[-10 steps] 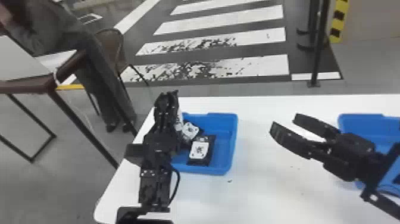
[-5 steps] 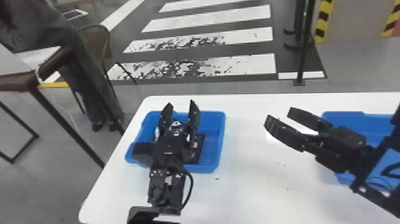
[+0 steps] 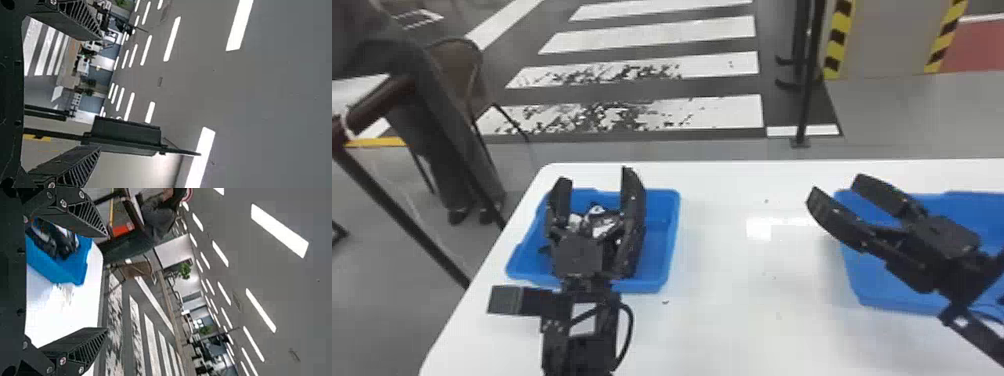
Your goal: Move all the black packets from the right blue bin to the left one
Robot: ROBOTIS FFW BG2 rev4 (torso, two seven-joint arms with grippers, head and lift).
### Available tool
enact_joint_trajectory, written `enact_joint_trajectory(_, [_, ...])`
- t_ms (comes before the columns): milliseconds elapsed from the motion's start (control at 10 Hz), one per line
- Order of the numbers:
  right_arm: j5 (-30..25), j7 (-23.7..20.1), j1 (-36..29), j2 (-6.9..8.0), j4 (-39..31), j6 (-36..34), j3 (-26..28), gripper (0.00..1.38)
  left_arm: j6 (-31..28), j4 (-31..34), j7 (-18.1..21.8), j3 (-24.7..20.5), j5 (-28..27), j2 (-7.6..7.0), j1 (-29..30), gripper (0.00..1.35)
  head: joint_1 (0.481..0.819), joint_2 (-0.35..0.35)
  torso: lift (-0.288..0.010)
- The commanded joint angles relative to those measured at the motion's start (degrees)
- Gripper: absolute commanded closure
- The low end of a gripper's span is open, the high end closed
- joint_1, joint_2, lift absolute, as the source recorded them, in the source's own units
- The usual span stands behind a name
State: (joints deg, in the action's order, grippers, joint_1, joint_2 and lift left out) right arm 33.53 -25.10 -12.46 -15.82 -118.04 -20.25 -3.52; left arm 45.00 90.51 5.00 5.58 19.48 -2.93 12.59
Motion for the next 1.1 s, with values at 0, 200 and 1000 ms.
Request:
enact_joint_trajectory(0, [-8.05, 0.4, -4.83, 2.28, -3.53, 2.54, 6.71, 0.19, -8.58, 14.6, -0.43, -2.38, -4.63, 0.46, 8.36, 0.03, 0.69, 0.176, -0.14])
enact_joint_trajectory(200, [-11.25, 3.57, -11.44, 3.6, -8.87, 6.75, 10.6, 0.19, -22.78, 30.07, -1.04, -5.93, -14.68, 1.08, 18.34, 0.0, 0.691, 0.083, -0.14])
enact_joint_trajectory(1000, [-15.71, 9.28, -28.17, 8.34, -21.39, 7.88, 15.28, 0.24, -38.81, 44.14, -6.49, -4.67, -16.17, 1.87, 30.86, 0.0, 0.695, 0.005, -0.14])
